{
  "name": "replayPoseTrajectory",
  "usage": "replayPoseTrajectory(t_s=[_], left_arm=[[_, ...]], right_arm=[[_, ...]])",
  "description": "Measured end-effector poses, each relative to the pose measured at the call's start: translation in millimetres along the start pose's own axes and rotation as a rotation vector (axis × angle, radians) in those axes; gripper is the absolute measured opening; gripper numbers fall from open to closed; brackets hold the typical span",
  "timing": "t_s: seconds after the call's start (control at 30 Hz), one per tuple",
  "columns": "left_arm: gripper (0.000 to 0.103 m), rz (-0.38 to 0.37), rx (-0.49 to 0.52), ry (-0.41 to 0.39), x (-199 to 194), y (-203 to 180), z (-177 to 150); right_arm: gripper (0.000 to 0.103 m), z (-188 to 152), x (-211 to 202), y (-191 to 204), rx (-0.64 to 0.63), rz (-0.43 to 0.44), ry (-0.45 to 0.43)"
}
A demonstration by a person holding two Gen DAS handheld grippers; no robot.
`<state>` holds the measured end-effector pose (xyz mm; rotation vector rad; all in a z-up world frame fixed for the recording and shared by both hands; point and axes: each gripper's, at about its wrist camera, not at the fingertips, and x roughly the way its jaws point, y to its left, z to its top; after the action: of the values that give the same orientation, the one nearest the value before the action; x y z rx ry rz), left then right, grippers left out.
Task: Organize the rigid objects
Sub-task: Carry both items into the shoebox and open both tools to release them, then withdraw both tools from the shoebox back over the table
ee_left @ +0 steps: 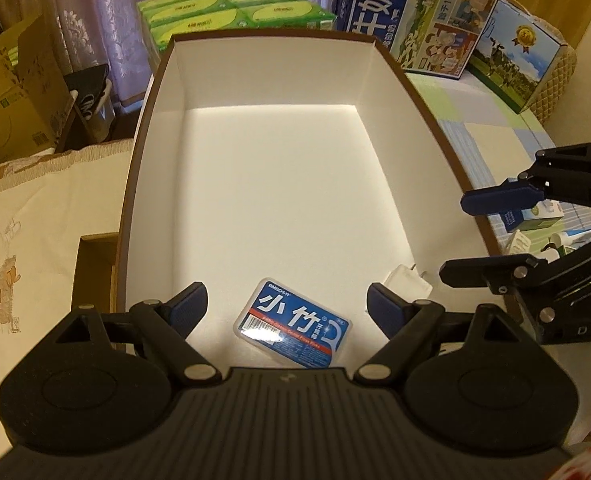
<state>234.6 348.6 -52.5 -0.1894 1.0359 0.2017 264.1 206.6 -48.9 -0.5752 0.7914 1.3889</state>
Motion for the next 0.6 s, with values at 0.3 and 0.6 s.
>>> replayPoseTrajectory(t_s=[0.3, 0.6], left_arm=[[0.084, 0.002, 0.004, -0.060, -32.3, -19.1, -8.4], [0.084, 0.016, -0.038, -0.144, -73.2, -56.0, -36.0]], right_arm=[[0.051, -17.0, -41.1, 4.9, 0.069, 0.000, -0.091], [0.051, -52.7, -101.4, 2.9, 0.129, 0.008, -0.189]])
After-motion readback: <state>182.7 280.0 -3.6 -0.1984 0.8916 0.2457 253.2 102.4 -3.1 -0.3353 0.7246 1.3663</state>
